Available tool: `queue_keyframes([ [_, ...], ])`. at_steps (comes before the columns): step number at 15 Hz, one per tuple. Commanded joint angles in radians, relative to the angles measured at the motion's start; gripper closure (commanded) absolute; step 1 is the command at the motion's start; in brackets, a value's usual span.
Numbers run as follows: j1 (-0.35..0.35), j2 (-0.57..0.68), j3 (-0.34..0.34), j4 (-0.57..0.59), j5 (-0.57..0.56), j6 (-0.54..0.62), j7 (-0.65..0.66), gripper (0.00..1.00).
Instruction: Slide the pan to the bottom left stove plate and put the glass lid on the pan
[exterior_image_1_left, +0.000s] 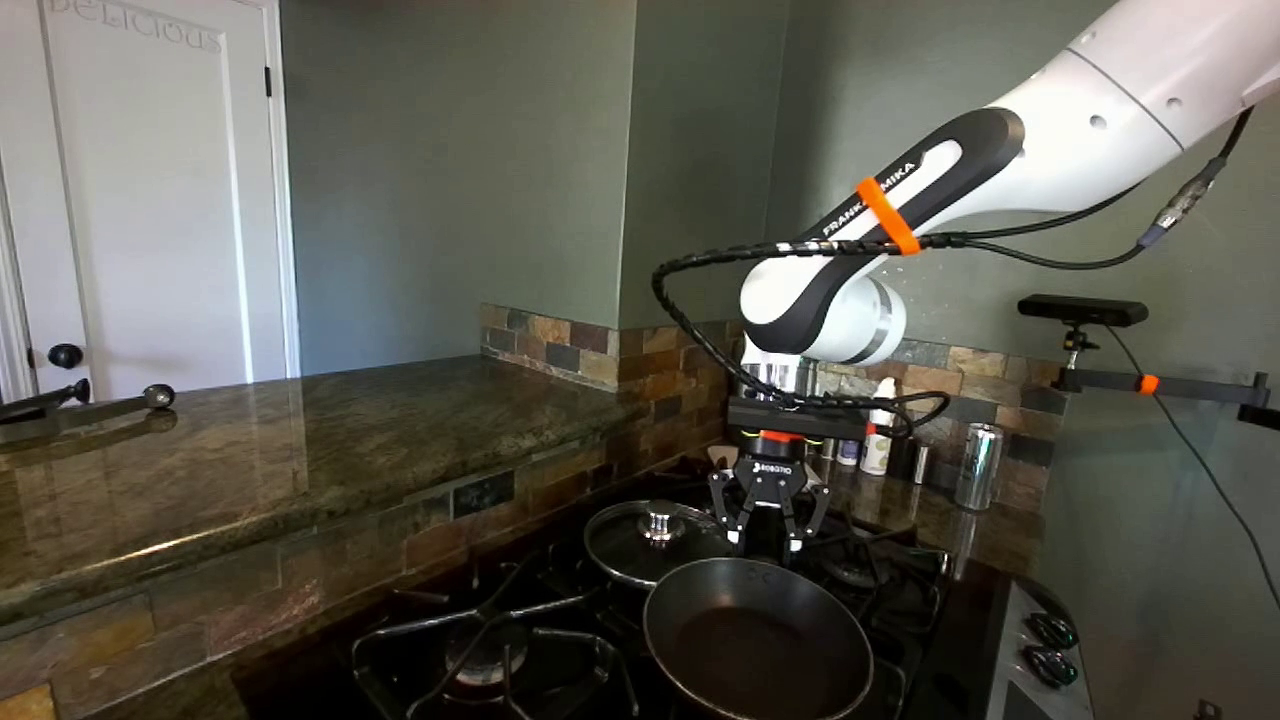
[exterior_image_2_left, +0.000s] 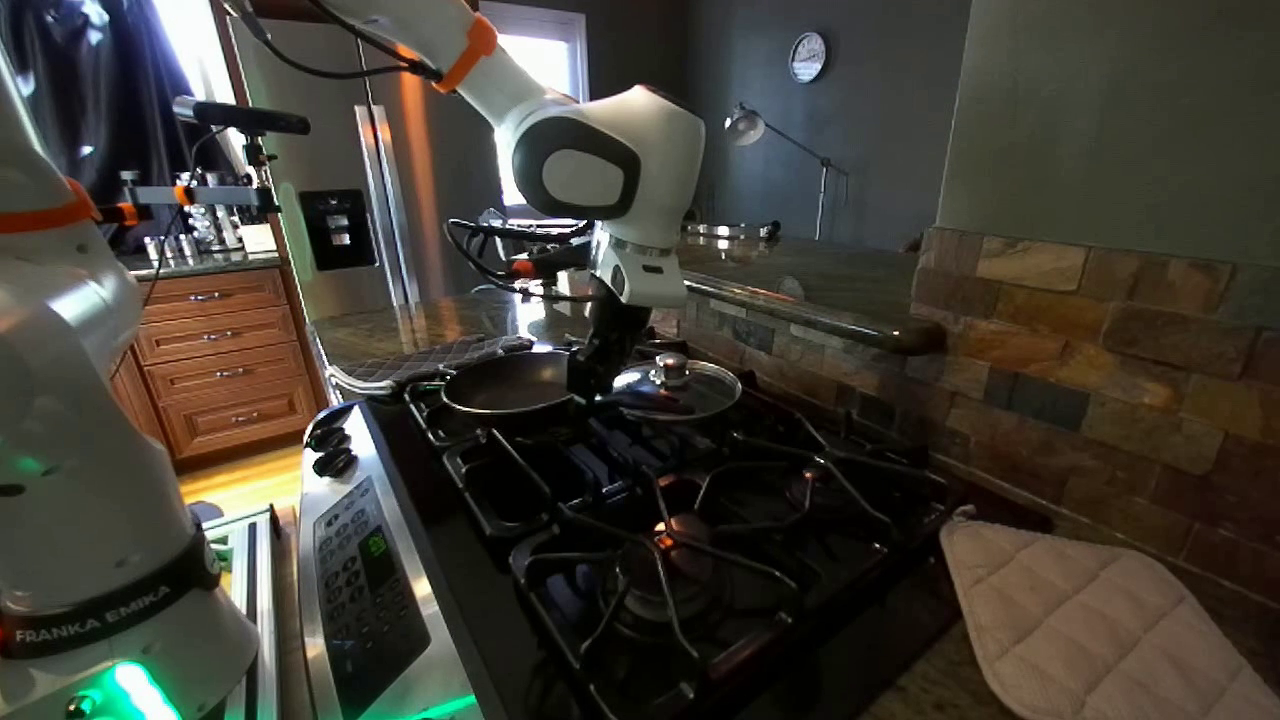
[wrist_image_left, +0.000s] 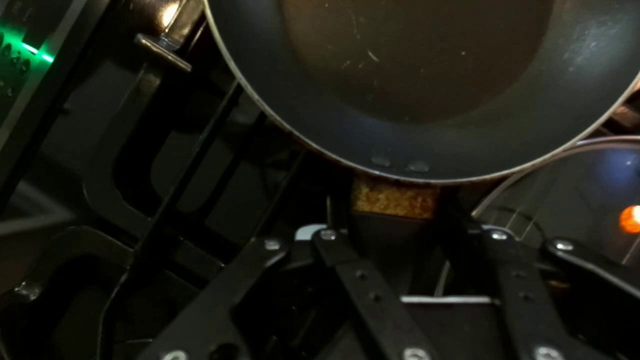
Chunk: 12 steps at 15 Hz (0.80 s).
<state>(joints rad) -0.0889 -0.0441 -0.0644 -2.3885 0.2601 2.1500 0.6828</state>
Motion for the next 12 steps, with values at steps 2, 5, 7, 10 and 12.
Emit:
queue_keyframes([
  [2,0.006,-0.003,0.003,0.000,0.003,0.001,0.012,0.77],
  [5,0.013,0.002,0.010,0.008,0.025,-0.002,0.013,0.77],
  [7,0.020,0.006,0.017,0.014,0.033,-0.001,0.014,0.77],
  [10,0.036,0.015,0.031,0.024,0.045,-0.002,0.011,0.77],
  [12,0.046,0.024,0.038,0.032,0.051,-0.002,0.010,0.77],
])
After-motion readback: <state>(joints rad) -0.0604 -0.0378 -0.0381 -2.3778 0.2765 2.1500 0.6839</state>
